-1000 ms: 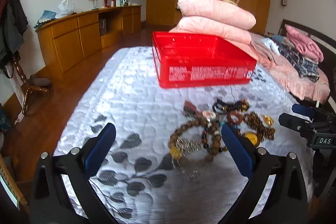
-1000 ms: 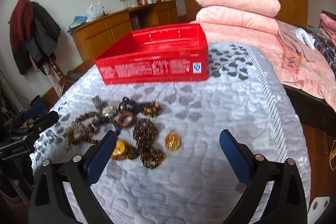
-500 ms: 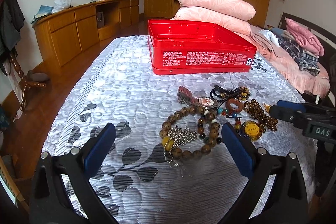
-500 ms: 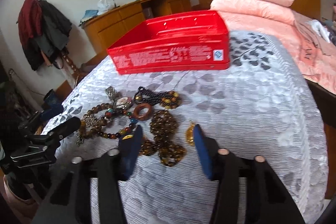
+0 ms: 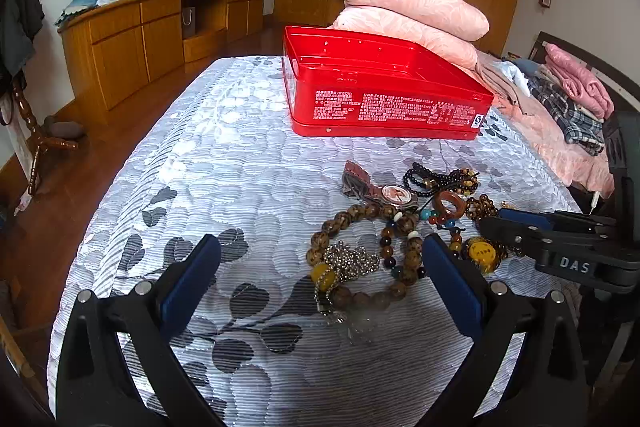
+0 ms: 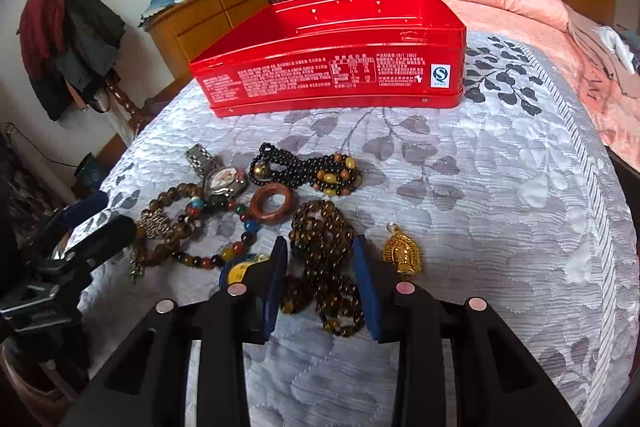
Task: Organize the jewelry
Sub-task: 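Grasp the brown bead strand with the right tool while the left grasps a wooden bead bracelet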
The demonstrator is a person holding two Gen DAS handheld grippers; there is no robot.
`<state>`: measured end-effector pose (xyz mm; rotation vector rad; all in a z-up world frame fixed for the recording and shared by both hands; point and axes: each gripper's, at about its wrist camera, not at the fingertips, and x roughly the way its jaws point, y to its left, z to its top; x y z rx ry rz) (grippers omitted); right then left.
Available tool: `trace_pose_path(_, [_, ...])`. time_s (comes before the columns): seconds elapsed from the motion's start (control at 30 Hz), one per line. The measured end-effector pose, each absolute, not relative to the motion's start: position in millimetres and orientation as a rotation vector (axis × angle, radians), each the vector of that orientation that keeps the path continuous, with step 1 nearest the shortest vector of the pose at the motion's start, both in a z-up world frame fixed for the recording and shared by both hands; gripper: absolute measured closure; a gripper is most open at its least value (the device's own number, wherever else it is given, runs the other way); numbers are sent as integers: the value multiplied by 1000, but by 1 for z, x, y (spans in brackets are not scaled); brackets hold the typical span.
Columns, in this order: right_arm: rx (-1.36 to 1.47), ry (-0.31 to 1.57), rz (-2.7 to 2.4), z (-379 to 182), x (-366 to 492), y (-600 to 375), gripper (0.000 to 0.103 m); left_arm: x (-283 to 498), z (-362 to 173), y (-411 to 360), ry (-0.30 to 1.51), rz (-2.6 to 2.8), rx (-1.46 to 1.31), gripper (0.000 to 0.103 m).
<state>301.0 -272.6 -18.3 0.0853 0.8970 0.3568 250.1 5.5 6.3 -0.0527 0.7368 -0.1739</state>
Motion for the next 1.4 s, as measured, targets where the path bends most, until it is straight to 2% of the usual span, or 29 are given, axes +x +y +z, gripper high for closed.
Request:
trace_pose_path(0.07, [75, 896, 349, -18, 302, -271, 69, 250, 6, 5, 738, -176, -51, 5])
trace_pose_path(0.3, [82, 885, 341, -16, 298, -277, 81, 248, 9, -8, 729, -208, -29, 5])
trace_pose_path(0.6, [103, 876, 329, -15, 283, -298, 83, 247, 11, -34, 725, -302, -37, 7])
trace_pose_path(0.67, [109, 876, 332, -15, 282, -300, 83, 249, 10, -37, 731, -312, -43, 17])
trace_pose_path(0.7, [113, 876, 335, -16, 283, -301, 83, 252, 9, -39, 747, -320, -45, 31])
trace_pose_path(0.87, [124, 876, 346, -17, 284, -302, 83, 263, -1, -39, 793, -321, -57, 37])
trace_pose_path(0.93, [128, 876, 348, -17, 284, -302, 83, 267, -3, -38, 810, -338, -76, 45])
trace_pose_path(1.2, [143, 878, 358, -18, 285, -304, 83, 279, -10, -39, 856, -404, -127, 57])
trace_pose_path(1.27, [146, 879, 360, -18, 285, -304, 83, 281, -13, -38, 869, -413, -141, 63])
trace_pose_path(1.33, [147, 879, 360, -18, 285, -304, 82, 282, -15, -38, 878, -413, -149, 76])
trace_pose_path(1.4, [151, 881, 364, -19, 286, -305, 82, 281, -15, -36, 878, -400, -152, 85])
